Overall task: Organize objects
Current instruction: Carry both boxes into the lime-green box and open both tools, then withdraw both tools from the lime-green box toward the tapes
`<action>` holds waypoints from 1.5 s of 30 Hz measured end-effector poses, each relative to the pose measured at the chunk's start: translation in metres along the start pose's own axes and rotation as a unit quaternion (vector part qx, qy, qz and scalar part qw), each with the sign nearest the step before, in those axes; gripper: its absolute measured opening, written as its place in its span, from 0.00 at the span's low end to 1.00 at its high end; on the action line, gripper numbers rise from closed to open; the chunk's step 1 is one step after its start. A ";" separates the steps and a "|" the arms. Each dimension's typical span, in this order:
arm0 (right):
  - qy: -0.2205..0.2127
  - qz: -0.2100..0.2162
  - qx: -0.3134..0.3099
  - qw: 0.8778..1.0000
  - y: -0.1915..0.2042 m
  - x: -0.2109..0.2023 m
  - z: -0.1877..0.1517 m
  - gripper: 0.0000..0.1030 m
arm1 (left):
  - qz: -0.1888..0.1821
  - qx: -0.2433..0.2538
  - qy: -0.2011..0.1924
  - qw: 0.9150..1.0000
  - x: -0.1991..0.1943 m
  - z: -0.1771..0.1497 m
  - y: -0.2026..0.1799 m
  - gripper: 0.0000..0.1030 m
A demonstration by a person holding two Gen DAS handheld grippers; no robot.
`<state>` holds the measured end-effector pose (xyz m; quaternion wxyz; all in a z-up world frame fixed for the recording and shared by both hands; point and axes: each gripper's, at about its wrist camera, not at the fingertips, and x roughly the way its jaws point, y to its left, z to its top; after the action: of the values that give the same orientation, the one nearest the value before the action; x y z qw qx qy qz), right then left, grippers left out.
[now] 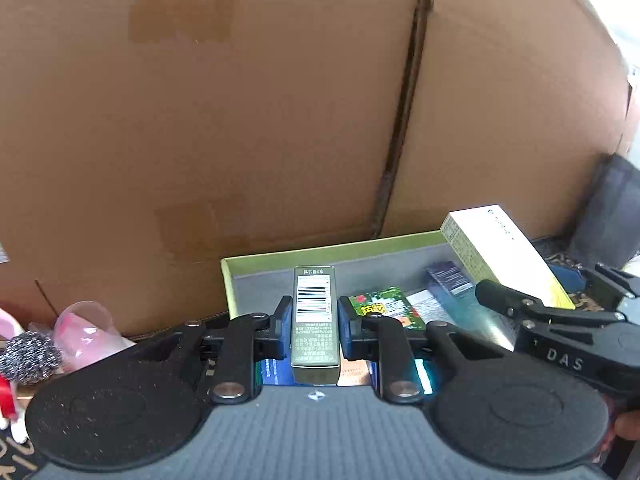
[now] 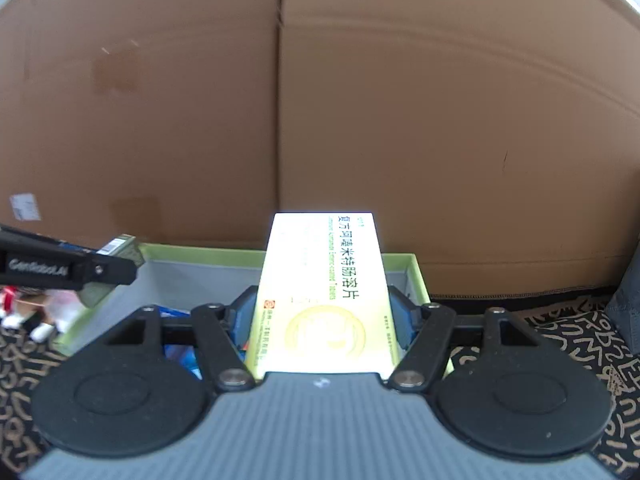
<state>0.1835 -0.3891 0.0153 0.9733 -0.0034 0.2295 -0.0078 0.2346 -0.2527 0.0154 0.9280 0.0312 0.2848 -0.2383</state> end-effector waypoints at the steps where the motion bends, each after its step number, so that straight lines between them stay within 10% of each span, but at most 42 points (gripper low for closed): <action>1: 0.006 -0.003 -0.001 1.000 -0.001 0.007 0.000 0.63 | 0.004 0.001 0.002 1.000 0.005 -0.001 -0.001 0.22; 5: 0.018 -0.024 -0.014 0.999 -0.004 0.029 -0.004 0.64 | 0.007 0.007 -0.003 1.000 0.016 -0.004 -0.002 0.26; 6: 0.024 -0.027 -0.021 0.999 -0.004 0.034 -0.006 0.65 | 0.007 0.007 -0.014 1.000 0.016 -0.006 -0.001 0.35; 7: 0.031 -0.028 -0.024 0.999 -0.004 0.036 -0.008 0.71 | 0.010 0.002 -0.014 1.000 0.016 -0.007 0.003 0.72; 8: 0.028 -0.035 -0.023 0.999 -0.003 0.034 -0.012 0.84 | 0.015 -0.006 -0.015 1.000 0.013 -0.009 0.005 0.88; 14: -0.062 -0.026 0.031 0.997 -0.001 -0.024 -0.035 0.98 | 0.019 -0.014 -0.053 0.998 -0.019 -0.026 0.015 0.88; 21: -0.111 0.035 0.093 0.989 0.016 -0.088 -0.052 1.00 | 0.040 -0.051 -0.011 0.998 -0.064 -0.059 0.025 0.88; 45: -0.001 0.160 0.015 0.987 0.152 -0.102 -0.109 1.00 | 0.141 -0.146 0.016 0.979 -0.123 -0.146 0.127 0.88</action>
<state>0.0456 -0.2353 -0.0386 0.9622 0.0474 0.2262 0.1443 0.1293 -0.0601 -0.0498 0.9420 -0.0615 0.3244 -0.0606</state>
